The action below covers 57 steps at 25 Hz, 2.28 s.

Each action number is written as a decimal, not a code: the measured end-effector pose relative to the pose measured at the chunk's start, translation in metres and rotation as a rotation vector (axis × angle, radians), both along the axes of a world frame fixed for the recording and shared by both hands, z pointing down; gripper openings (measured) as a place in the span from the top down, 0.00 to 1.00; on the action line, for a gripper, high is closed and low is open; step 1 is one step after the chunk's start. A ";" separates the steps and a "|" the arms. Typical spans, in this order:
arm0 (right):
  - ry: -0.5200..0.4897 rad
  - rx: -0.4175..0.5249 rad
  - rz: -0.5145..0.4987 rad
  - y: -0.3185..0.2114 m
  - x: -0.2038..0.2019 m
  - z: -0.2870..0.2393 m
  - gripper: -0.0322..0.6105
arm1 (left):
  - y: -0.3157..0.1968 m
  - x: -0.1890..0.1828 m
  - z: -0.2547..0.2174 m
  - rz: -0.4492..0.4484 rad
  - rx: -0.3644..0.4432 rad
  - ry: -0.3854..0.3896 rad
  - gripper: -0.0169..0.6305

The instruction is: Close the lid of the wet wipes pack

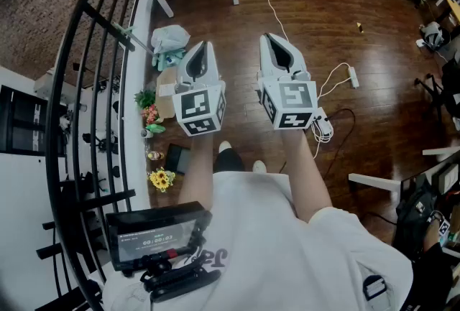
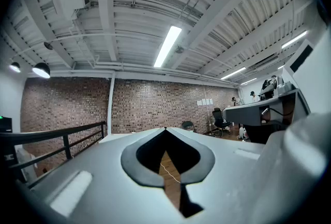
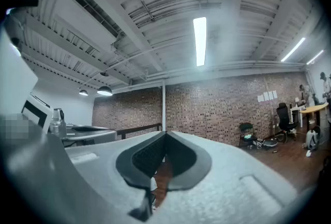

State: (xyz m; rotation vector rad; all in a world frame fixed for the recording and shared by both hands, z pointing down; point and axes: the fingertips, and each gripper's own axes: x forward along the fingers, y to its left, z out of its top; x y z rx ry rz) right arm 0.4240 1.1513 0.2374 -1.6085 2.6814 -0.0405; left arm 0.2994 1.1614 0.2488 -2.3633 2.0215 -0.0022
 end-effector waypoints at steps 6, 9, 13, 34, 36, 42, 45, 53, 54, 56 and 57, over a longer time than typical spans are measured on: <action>0.019 -0.012 -0.029 -0.049 -0.031 0.015 0.97 | -0.047 -0.014 0.002 0.020 0.021 -0.014 0.95; 0.036 -0.019 -0.047 -0.100 -0.071 0.022 0.97 | -0.096 -0.038 0.001 0.052 0.046 -0.001 0.95; 0.064 0.014 -0.066 -0.157 -0.118 0.013 0.97 | -0.158 -0.079 -0.005 0.050 0.058 0.023 0.95; 0.088 -0.016 -0.068 -0.404 -0.136 0.040 0.97 | -0.407 -0.108 0.040 0.066 -0.036 0.024 0.95; 0.072 -0.006 -0.113 -0.437 -0.139 0.035 0.97 | -0.438 -0.105 0.037 0.031 -0.036 0.014 0.95; 0.030 0.053 -0.232 -0.536 -0.135 0.006 0.97 | -0.531 -0.095 0.014 -0.071 0.002 -0.008 0.95; 0.007 0.041 -0.241 -0.579 -0.121 0.005 0.97 | -0.560 -0.088 0.013 -0.113 -0.002 -0.021 0.95; 0.005 -0.035 -0.335 -0.633 -0.151 0.038 0.97 | -0.609 -0.118 0.033 -0.202 -0.061 -0.018 0.95; 0.005 -0.037 -0.339 -0.644 -0.158 0.040 0.97 | -0.618 -0.125 0.034 -0.207 -0.061 -0.018 0.95; 0.013 -0.038 -0.348 -0.665 -0.173 0.043 0.97 | -0.635 -0.141 0.039 -0.219 -0.064 -0.014 0.95; 0.020 -0.038 -0.356 -0.675 -0.182 0.045 0.97 | -0.644 -0.151 0.042 -0.227 -0.064 -0.009 0.95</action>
